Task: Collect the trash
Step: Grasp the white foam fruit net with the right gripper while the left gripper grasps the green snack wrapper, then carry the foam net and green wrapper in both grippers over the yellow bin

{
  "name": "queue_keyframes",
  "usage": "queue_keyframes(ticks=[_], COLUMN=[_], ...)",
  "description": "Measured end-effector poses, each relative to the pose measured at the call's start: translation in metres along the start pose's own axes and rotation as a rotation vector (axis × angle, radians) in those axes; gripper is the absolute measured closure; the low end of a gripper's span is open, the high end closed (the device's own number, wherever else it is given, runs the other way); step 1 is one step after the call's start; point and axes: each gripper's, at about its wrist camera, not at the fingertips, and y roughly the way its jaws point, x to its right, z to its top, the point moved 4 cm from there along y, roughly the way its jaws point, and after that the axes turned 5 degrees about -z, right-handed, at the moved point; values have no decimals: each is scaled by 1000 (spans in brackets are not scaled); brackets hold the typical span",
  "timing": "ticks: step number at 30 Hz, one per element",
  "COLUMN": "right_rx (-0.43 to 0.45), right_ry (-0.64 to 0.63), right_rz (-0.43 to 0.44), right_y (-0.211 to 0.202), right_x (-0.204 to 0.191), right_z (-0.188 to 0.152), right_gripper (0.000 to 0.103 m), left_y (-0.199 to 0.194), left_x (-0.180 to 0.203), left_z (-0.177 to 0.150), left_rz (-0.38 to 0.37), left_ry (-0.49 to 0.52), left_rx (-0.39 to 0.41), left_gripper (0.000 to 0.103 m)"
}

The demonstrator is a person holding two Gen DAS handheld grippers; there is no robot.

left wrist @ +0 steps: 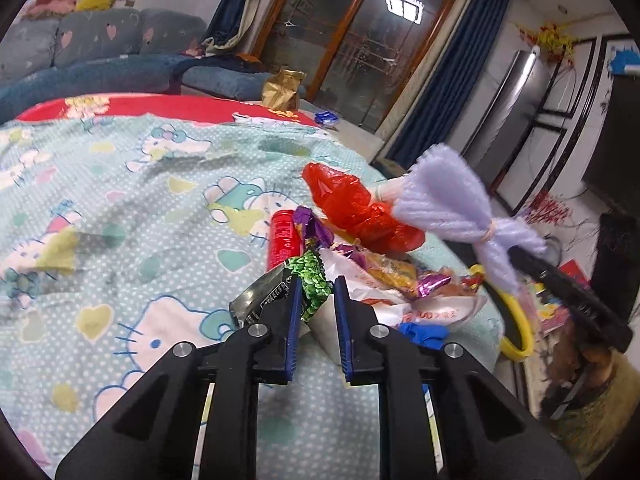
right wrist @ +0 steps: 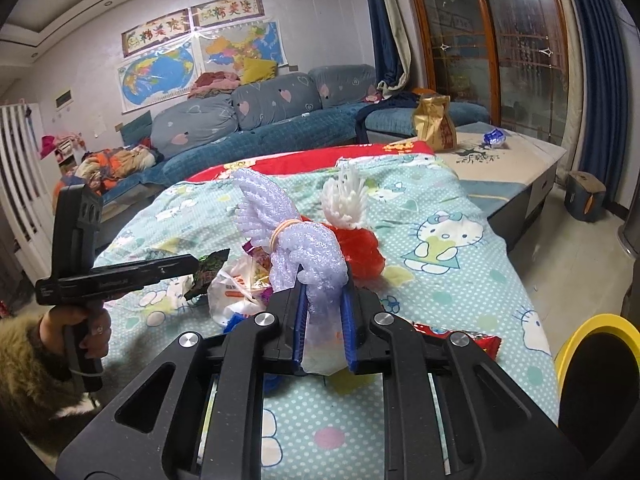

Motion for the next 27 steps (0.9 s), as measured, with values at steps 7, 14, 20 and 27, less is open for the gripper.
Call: queue_keyframes(ticks=[7, 14, 20, 27], right_rx=[32, 64, 87, 108], right_ry=[11, 23, 44, 89], right_rz=[-1, -12, -36, -71], right_y=[-16, -33, -46, -62], right_x=[5, 17, 32, 55], right_z=[4, 8, 9, 12], right_gripper=[92, 93, 93, 93], left_y=[-17, -41, -52, -49], left_x=[0, 24, 59, 101], left_z=[5, 23, 39, 55], left_rz=[99, 114, 66, -35], left_ry=[16, 72, 109, 120], left_rx=[32, 107, 154, 183], left_gripper=[89, 91, 91, 91])
